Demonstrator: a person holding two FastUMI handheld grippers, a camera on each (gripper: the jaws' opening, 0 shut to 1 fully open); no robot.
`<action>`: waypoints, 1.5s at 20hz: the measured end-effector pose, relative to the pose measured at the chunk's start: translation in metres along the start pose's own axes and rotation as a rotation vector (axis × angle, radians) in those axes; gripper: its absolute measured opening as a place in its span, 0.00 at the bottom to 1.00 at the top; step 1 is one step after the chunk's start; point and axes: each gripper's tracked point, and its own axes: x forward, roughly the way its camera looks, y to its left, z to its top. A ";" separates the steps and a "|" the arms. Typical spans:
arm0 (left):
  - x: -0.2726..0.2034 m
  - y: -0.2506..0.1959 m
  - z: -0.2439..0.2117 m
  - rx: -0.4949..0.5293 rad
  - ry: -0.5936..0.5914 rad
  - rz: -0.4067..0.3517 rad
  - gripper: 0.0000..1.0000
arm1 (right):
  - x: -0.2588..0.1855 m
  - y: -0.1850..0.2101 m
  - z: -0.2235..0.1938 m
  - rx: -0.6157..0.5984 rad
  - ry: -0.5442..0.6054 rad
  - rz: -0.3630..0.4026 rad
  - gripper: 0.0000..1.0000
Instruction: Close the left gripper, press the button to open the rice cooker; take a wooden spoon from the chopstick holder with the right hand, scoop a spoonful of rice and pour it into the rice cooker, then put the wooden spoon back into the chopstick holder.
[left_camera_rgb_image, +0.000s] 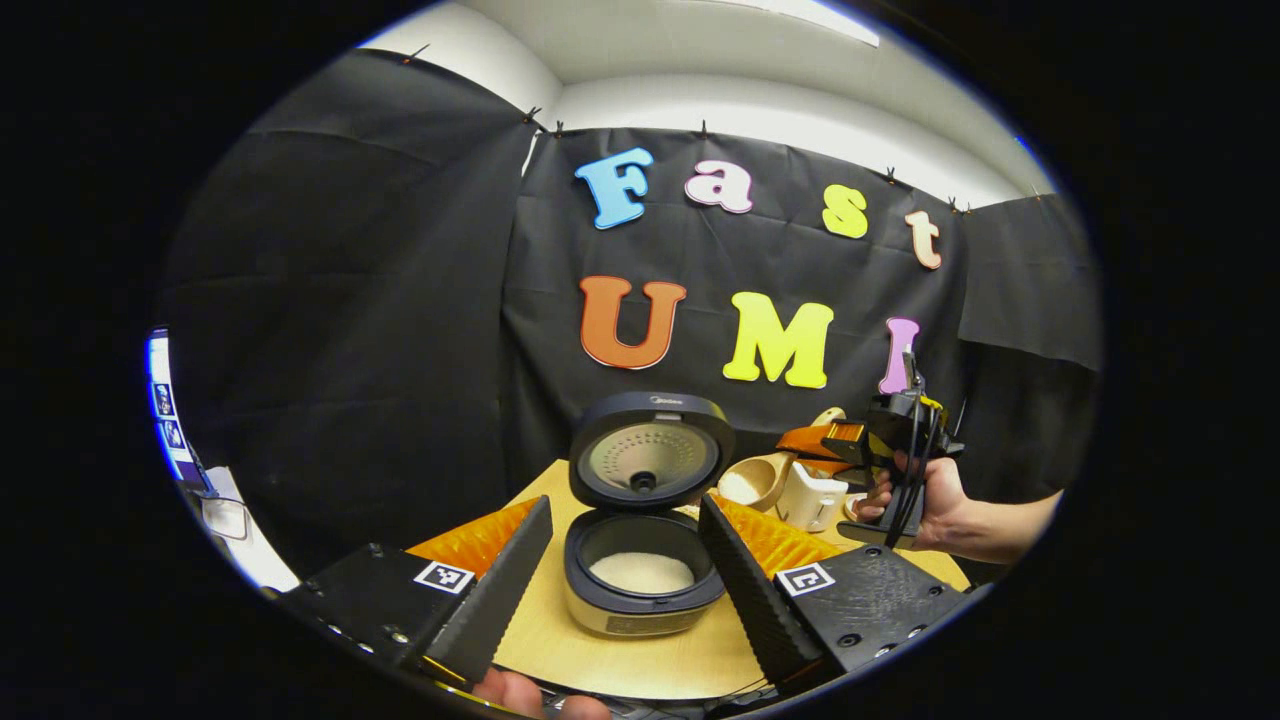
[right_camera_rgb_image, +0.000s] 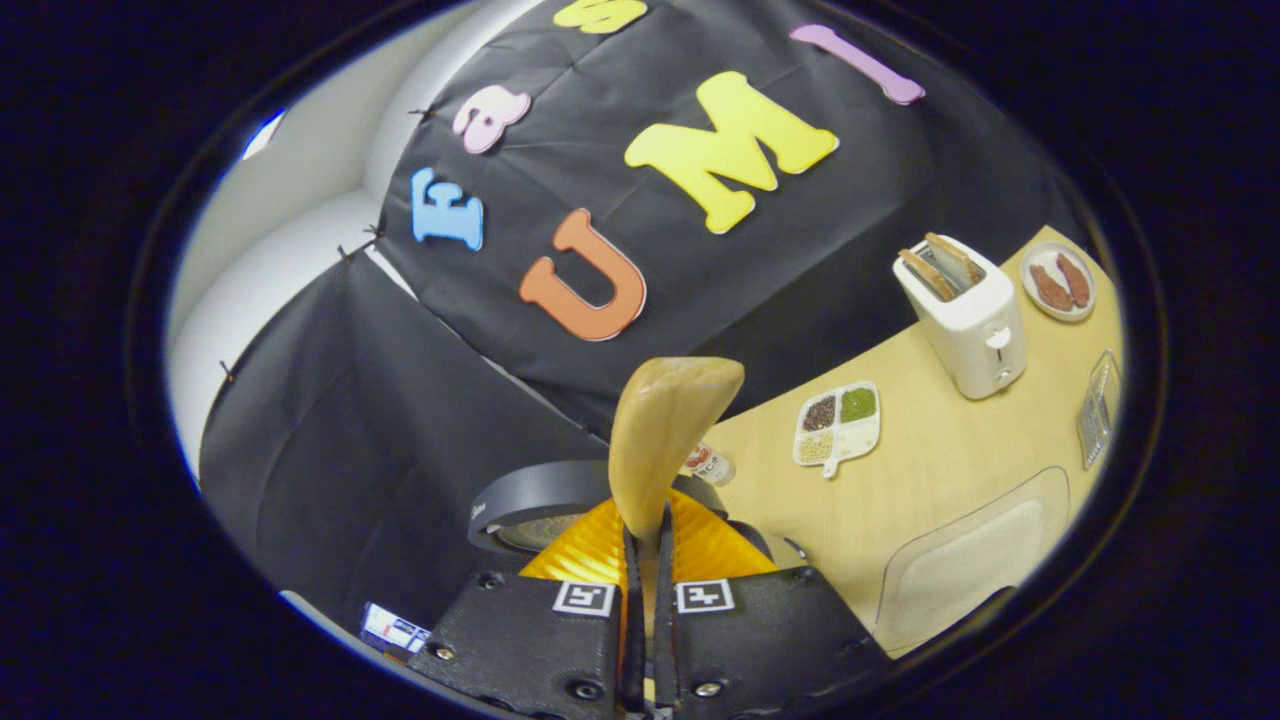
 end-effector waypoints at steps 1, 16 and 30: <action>-0.002 0.005 -0.002 0.000 0.000 0.005 0.95 | 0.006 0.006 -0.008 -0.040 0.007 -0.018 0.09; -0.007 0.041 -0.015 -0.029 -0.009 0.025 0.95 | 0.034 0.067 -0.044 -0.679 -0.033 -0.126 0.09; -0.009 0.047 -0.018 -0.066 -0.017 0.050 0.95 | 0.028 0.105 -0.080 -1.141 -0.101 -0.046 0.09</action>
